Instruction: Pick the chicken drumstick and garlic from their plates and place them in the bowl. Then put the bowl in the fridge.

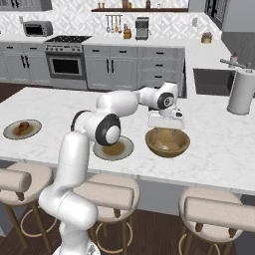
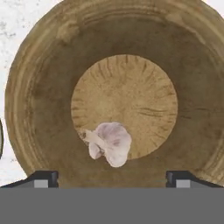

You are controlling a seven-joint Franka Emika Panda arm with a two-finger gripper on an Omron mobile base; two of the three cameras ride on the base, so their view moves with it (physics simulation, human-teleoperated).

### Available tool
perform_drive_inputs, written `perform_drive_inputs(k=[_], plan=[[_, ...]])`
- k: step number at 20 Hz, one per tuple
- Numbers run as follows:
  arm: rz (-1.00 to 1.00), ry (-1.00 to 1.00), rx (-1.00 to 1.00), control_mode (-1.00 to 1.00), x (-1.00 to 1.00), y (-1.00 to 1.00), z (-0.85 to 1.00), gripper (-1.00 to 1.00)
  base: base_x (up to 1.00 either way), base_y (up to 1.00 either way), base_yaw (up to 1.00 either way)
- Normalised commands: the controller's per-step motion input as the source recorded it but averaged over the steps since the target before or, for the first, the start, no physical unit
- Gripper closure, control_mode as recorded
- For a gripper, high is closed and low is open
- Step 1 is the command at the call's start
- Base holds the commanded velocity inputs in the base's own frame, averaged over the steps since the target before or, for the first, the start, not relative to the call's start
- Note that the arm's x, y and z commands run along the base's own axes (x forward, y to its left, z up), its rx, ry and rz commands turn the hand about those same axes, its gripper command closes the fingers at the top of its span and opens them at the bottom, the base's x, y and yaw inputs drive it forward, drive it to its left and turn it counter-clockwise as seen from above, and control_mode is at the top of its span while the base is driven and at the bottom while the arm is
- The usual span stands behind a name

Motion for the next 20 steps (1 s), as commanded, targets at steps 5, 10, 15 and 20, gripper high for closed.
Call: perform_drive_inputs(k=[5, 10, 15, 20], plan=[[-0.01, -0.06, -0.04, -1.00, -0.62, 0.96, 0.89, -1.00, 0.00, 0.00, 0.00], [0.00, -0.04, -0.03, -1.00, -1.00, 1.00, 0.70, -1.00, 0.00, 0.00, 0.00], [0.00, -0.02, -0.01, -1.00, -1.00, 1.00, 0.48, -1.00, 0.00, 0.00, 0.00], [0.00, -0.07, 0.00, -1.00, -1.00, 0.90, 0.30, -1.00, 0.00, 0.00, 0.00]])
